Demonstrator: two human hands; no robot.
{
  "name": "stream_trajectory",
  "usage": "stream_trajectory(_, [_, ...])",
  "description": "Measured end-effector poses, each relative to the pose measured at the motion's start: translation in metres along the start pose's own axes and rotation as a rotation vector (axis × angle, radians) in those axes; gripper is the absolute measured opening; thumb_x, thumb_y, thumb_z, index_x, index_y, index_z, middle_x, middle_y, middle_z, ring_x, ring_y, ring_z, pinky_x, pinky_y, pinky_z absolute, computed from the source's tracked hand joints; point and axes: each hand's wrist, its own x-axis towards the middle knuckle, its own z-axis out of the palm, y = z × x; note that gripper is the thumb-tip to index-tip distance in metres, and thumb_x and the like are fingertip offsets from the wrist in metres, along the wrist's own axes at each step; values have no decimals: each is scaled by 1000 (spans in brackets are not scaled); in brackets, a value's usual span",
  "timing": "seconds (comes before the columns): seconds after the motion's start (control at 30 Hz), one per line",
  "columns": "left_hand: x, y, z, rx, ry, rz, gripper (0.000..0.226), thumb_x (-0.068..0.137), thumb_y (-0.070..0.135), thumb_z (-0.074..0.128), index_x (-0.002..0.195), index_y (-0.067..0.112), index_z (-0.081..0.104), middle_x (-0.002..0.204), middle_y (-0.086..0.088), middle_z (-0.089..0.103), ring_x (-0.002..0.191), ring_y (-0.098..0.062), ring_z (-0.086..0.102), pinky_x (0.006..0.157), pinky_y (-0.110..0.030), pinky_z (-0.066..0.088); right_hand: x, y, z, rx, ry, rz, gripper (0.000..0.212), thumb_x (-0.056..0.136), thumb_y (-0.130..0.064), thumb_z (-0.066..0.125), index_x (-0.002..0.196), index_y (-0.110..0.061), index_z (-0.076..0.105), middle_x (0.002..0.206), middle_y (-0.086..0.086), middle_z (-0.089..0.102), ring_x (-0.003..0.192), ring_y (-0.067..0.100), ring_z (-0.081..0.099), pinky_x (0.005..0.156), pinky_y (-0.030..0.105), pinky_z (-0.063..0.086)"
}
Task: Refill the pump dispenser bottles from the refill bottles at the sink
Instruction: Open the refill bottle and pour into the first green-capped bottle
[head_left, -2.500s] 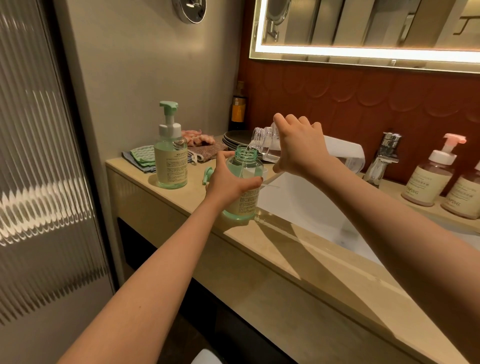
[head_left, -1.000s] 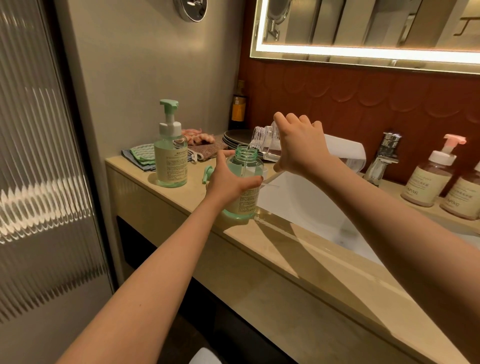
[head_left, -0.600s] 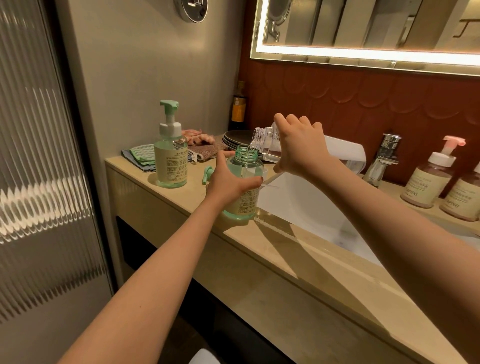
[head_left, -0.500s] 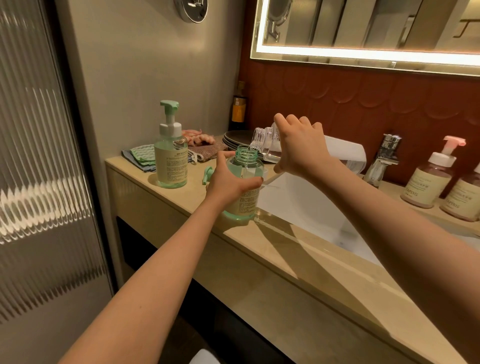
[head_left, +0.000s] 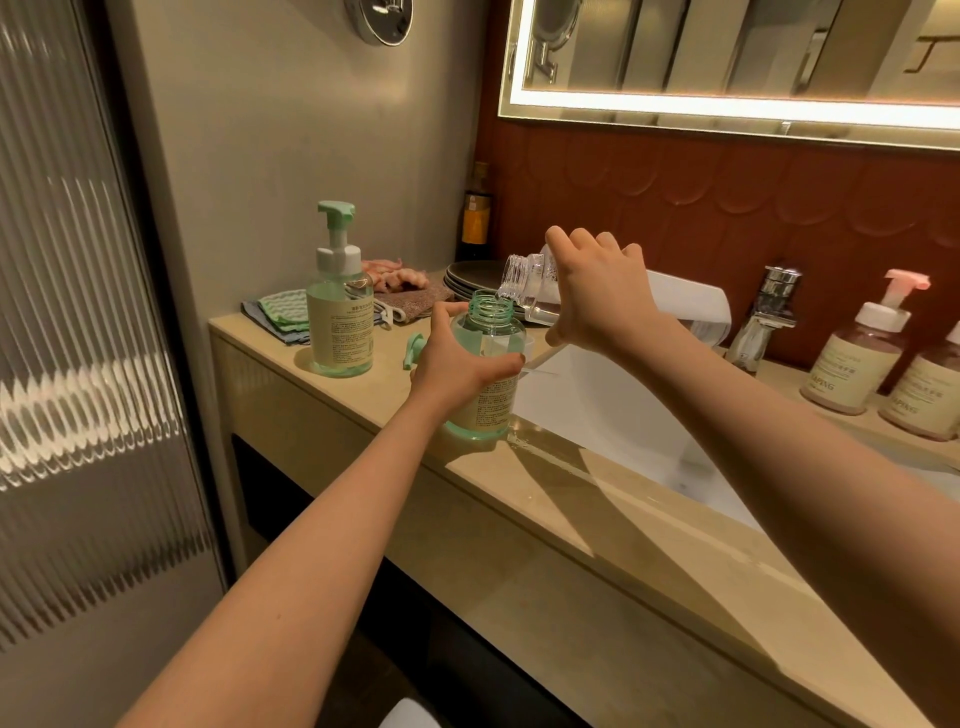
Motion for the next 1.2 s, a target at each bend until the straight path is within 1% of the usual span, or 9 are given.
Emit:
stream_trajectory(0.2, [1, -2, 1, -19, 2, -4, 74, 68, 23, 80, 123, 22, 31, 124, -6, 50, 112, -23, 49, 89, -35, 43, 1, 0, 0, -11, -2, -3, 86, 66, -31, 83, 134, -14, 33, 125, 9, 48, 113, 27, 44, 95, 42, 37])
stream_trajectory(0.3, [1, -2, 1, -13, 0, 1, 75, 69, 23, 80, 125, 21, 31, 125, -6, 49, 111, -21, 48, 88, -34, 42, 1, 0, 0, -13, 0, -3, 86, 66, -31, 82, 134, -14, 32, 126, 9, 48, 113, 27, 44, 95, 42, 37])
stream_trajectory(0.47, [0, 0, 0, -8, -3, -1, 75, 69, 24, 79, 126, 21, 30, 115, 1, 44, 108, -18, 44, 87, -32, 39, 1, 0, 1, -17, 2, -1, 88, 65, -30, 83, 134, -14, 33, 124, 9, 48, 112, 27, 44, 94, 42, 37])
stream_trajectory(0.63, [-1, 1, 0, -13, -10, -2, 76, 70, 23, 79, 129, 20, 29, 115, 2, 42, 108, -16, 42, 85, -30, 36, 1, 0, 0, -13, 1, -3, 87, 65, -30, 83, 135, -14, 32, 124, 9, 48, 112, 27, 44, 94, 41, 37])
stream_trajectory(0.8, [0, 0, 0, -3, -3, -7, 77, 70, 24, 79, 128, 21, 30, 122, -3, 46, 110, -19, 44, 87, -32, 39, 1, 0, 0, -16, 3, -3, 87, 65, -31, 83, 135, -14, 32, 124, 9, 48, 112, 27, 44, 94, 41, 37])
stream_trajectory(0.93, [0, -1, 1, -5, -2, -9, 76, 69, 25, 80, 126, 22, 30, 124, -4, 47, 113, -22, 46, 89, -34, 41, 0, 0, -1, -13, 1, -5, 87, 66, -30, 82, 135, -13, 32, 124, 9, 48, 112, 27, 44, 94, 42, 37])
stream_trajectory(1.2, [0, -1, 0, -4, -3, -7, 76, 70, 25, 79, 127, 22, 30, 123, -3, 46, 108, -18, 43, 86, -32, 39, 0, -1, -2, -13, -7, -3, 87, 67, -30, 82, 136, -14, 31, 126, 10, 48, 114, 27, 43, 97, 42, 37])
